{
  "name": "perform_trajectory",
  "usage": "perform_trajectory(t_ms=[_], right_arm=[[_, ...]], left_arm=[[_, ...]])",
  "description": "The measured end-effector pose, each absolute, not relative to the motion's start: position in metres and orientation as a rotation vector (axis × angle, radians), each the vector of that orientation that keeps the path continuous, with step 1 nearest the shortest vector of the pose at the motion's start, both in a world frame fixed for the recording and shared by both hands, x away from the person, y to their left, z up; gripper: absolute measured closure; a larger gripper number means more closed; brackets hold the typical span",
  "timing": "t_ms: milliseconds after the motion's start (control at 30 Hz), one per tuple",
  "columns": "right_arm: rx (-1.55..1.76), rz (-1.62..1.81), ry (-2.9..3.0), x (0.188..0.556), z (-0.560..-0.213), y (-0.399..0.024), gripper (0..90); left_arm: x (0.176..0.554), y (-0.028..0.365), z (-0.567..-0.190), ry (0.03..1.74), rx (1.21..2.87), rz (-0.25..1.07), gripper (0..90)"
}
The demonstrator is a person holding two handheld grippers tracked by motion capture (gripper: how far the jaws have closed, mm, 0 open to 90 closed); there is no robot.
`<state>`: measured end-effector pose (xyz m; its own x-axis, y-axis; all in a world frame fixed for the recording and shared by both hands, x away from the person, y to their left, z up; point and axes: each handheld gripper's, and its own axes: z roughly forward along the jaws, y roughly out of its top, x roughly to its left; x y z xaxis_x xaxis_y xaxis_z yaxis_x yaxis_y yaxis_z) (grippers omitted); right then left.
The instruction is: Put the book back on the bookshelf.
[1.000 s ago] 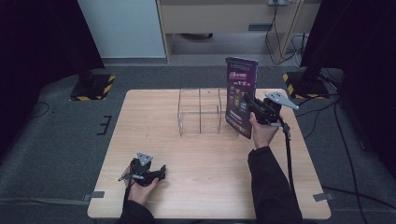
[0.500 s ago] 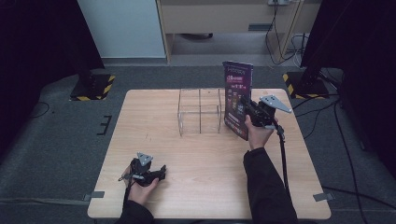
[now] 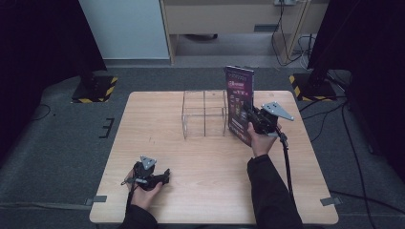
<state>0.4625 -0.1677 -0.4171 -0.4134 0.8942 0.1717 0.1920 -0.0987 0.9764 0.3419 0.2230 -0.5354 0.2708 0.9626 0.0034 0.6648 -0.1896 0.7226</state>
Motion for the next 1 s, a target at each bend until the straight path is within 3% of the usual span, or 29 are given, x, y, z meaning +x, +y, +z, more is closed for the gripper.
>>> perform_trajectory(t_ms=[1000], right_arm=[[1.215, 1.45, 1.79, 0.434, -0.422, -0.184, 81.6]], left_arm=[[0.342, 0.223, -0.535, 1.465, 1.934, 0.629, 13.0]])
